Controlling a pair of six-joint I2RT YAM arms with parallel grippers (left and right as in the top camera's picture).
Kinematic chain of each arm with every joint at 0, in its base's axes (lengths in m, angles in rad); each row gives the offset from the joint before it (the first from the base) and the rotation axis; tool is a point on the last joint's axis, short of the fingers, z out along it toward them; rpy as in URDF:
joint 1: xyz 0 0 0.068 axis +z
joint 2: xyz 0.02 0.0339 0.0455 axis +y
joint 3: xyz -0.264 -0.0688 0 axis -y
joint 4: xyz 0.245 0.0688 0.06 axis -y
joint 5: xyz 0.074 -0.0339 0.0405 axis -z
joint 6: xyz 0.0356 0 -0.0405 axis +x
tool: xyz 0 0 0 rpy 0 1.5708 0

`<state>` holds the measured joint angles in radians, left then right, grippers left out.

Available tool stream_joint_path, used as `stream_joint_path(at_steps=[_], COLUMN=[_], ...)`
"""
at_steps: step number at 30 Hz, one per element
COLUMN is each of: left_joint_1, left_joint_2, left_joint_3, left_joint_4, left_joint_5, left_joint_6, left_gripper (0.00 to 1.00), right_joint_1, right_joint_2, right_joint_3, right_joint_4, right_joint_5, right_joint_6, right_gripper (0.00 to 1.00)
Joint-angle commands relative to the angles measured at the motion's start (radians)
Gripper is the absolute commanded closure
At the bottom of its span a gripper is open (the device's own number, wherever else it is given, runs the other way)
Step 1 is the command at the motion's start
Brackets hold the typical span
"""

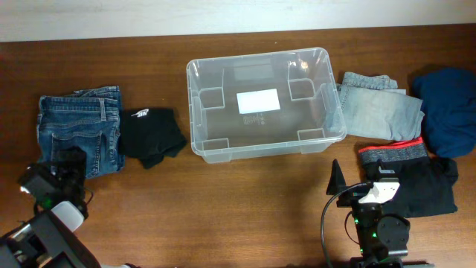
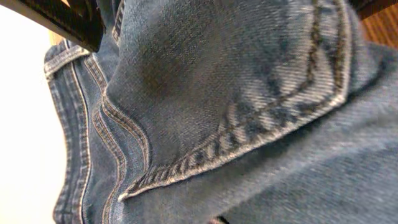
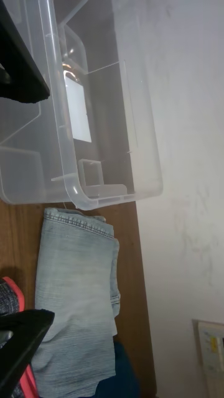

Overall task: Pack container
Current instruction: 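Lower the left gripper and pinch the dark blue jeans' edge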

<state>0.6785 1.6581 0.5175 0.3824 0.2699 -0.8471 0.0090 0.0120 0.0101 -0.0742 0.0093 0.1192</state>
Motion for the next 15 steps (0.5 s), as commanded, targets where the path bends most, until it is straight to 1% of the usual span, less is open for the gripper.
stream_joint_path(at_steps=[1,6,11,12,13,14,15], left_joint_1=[-0.079,-0.094,-0.094,-0.094,-0.094,-0.094,-0.094], left_joint_2=[0.159,0.251,0.277,0.277,0.277,0.277,0.277], left_joint_3=[-0.098,-0.098,-0.098,-0.098,-0.098,-0.098,-0.097], left_joint_4=[-0.070,-0.006,0.054,0.056,0.057,0.060,0.060], left_joint_5=[-0.068,-0.076,-0.056,-0.057,-0.057,-0.056,-0.057], left_joint_6=[-0.105,-0.208,-0.214,-0.214,-0.214,-0.214,-0.214], left_gripper=[0.00,0.01,0.01,0.05,0.11,0.20,0.25], right_joint_1=[-0.004,-0.004,-0.004,-0.004,-0.004,-0.004,-0.004], right_joint_2=[-0.008,-0.008,-0.008,-0.008,-0.008,-0.008,-0.008], right_joint_3=[-0.005,-0.005,-0.005,-0.005,-0.005,-0.005,-0.005], right_joint_4=[-0.007,-0.006,-0.007,-0.007,-0.007,-0.006,-0.007], right_joint_5=[-0.001,-0.001,-0.001,-0.001,-0.001,-0.001,-0.001], right_joint_6=[-0.008,-0.008,-0.007,-0.008,-0.008,-0.007,-0.007], right_gripper=[0.02,0.01,0.02,0.01,0.02,0.02,0.02])
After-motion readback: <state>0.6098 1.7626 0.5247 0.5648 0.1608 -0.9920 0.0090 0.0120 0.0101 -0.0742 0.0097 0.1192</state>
